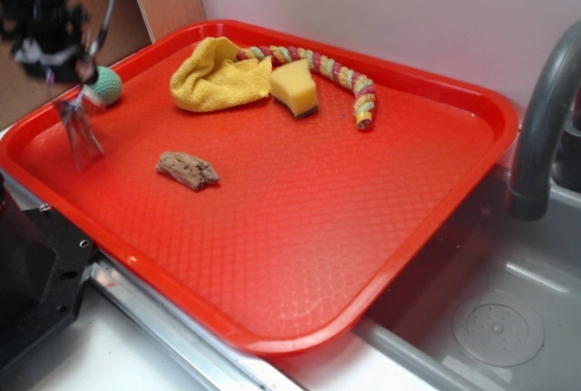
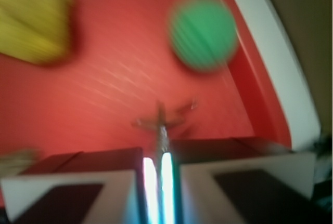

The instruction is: Grab the silver keys.

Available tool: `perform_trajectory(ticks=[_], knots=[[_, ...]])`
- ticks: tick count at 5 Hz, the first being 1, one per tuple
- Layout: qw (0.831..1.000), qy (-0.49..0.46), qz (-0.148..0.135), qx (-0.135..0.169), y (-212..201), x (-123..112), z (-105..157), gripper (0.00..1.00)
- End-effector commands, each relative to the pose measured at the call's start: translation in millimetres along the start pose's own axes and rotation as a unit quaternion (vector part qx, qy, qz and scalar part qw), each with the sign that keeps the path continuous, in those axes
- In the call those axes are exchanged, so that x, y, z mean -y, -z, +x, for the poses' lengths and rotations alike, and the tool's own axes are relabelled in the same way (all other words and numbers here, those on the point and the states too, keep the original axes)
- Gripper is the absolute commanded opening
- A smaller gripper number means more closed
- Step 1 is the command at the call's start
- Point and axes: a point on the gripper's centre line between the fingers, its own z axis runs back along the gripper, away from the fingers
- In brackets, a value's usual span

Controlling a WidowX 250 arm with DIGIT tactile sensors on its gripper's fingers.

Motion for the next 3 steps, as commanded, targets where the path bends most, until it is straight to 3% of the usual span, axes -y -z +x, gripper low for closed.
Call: perform_trajectory(ticks=[1, 2, 3], knots=[[0.988, 0.118, -0.058, 0.084, -82.8, 73.1, 34.1, 0.0], [0.986, 0.141, -0.045, 0.08, -114.4, 105.0, 43.5, 0.0], [0.984, 0.155, -0.052, 0.075, -117.8, 110.1, 35.7, 0.0]])
